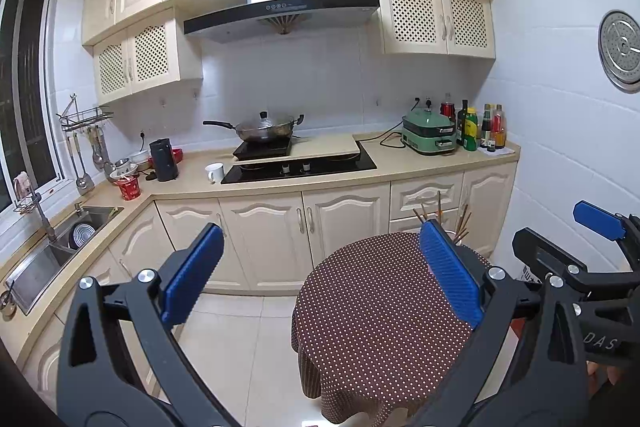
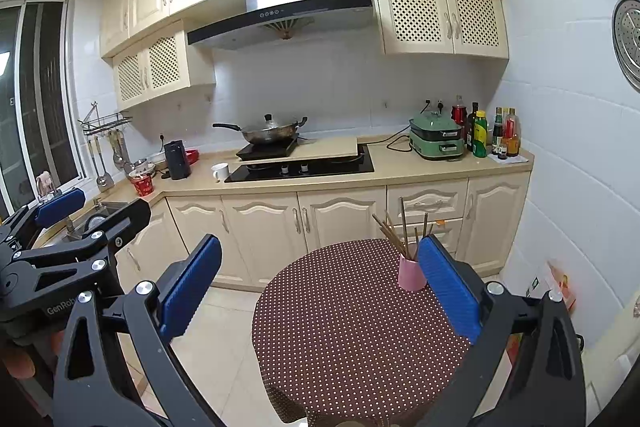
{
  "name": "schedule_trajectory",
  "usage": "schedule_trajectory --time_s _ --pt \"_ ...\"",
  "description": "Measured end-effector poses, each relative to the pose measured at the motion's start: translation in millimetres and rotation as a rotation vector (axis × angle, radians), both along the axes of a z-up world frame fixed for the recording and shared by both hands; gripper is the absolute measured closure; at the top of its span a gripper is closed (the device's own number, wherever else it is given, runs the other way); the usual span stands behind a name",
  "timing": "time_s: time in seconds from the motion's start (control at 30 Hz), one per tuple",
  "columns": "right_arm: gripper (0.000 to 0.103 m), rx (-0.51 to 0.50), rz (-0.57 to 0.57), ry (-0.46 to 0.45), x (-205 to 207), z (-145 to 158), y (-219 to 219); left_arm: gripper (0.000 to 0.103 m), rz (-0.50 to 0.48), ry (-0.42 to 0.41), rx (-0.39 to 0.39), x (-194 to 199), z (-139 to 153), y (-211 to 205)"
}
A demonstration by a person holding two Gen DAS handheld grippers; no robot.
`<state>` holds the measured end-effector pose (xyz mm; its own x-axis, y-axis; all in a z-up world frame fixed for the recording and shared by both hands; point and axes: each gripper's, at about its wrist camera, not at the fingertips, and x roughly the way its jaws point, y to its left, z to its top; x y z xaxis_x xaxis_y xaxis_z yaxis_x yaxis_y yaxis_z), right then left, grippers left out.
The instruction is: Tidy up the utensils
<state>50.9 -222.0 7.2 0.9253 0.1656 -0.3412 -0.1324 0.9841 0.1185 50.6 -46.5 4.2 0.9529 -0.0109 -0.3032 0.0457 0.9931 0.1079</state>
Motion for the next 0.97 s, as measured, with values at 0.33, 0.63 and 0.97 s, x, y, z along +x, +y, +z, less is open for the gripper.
schedule_trajectory --time_s 0.33,0.63,0.97 --pt "0.008 0.002 -0.018 0.022 33 -8 3 0.007 -0.008 0.017 0.011 43 -5 3" --pt "0.008 -0.006 -0.05 0.037 67 -8 10 0.007 -0.03 0.03 0.011 86 -5 7" --pt "0.008 -0.02 -0.126 0.087 114 -25 17 0.007 -0.104 0.103 0.002 155 -23 13"
